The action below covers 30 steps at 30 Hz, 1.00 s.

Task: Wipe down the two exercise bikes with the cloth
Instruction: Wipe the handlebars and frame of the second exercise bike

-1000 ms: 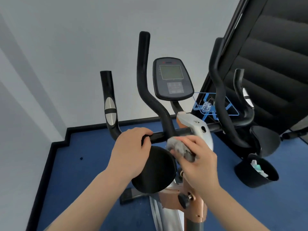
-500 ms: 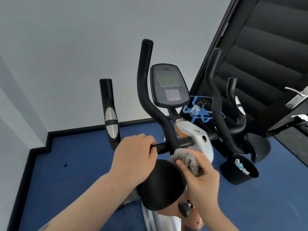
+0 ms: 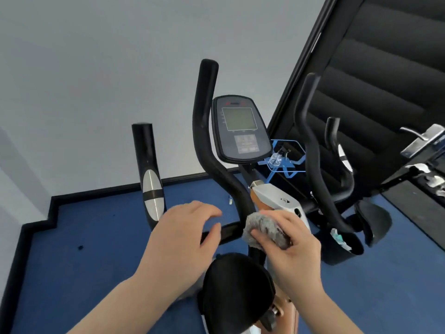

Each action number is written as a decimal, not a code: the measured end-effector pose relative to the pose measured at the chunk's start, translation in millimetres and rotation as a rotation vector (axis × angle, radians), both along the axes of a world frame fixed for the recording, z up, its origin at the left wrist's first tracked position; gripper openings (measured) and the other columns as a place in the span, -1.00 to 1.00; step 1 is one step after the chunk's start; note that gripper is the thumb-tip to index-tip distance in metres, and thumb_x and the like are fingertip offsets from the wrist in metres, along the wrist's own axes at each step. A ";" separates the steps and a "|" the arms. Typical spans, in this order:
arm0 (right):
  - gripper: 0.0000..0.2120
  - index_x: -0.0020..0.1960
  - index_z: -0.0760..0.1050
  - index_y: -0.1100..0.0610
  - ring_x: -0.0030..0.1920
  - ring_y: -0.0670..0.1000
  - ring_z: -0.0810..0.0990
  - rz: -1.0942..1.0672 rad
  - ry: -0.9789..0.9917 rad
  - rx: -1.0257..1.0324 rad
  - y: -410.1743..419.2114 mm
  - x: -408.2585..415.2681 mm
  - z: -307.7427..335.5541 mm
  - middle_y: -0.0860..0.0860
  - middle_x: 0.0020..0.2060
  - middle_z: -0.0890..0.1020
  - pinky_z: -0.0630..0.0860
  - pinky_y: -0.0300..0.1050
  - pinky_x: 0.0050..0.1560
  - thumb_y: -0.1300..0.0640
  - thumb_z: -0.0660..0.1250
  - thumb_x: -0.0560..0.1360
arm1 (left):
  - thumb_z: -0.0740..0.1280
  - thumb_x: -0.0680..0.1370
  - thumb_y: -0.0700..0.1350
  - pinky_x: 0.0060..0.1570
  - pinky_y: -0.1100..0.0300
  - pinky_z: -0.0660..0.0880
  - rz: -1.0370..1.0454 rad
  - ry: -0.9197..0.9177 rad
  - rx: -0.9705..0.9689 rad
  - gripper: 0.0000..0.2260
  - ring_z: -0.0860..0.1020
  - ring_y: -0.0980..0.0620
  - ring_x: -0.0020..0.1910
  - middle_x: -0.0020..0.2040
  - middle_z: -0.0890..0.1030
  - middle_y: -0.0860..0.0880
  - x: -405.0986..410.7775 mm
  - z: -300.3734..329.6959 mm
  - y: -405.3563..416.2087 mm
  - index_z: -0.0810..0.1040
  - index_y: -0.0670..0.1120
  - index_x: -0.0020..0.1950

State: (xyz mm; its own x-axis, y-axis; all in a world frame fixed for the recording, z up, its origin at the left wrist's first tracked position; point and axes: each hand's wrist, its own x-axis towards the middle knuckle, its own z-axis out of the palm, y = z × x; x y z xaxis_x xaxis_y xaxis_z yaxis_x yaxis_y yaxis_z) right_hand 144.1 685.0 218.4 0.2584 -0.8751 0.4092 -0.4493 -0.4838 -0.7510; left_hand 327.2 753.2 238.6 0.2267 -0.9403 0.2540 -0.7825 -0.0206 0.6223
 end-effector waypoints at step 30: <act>-0.79 -0.04 0.66 -0.01 -0.16 -0.23 0.53 0.251 0.022 -0.149 -89.8 118.7 52.5 -0.10 -0.20 0.54 0.35 -0.54 -0.18 0.16 0.53 0.35 | 0.13 0.54 0.01 0.19 0.19 0.34 0.512 -0.199 -0.299 -0.65 0.27 0.06 0.39 0.33 0.40 0.02 62.2 15.7 -57.9 0.42 -0.09 0.27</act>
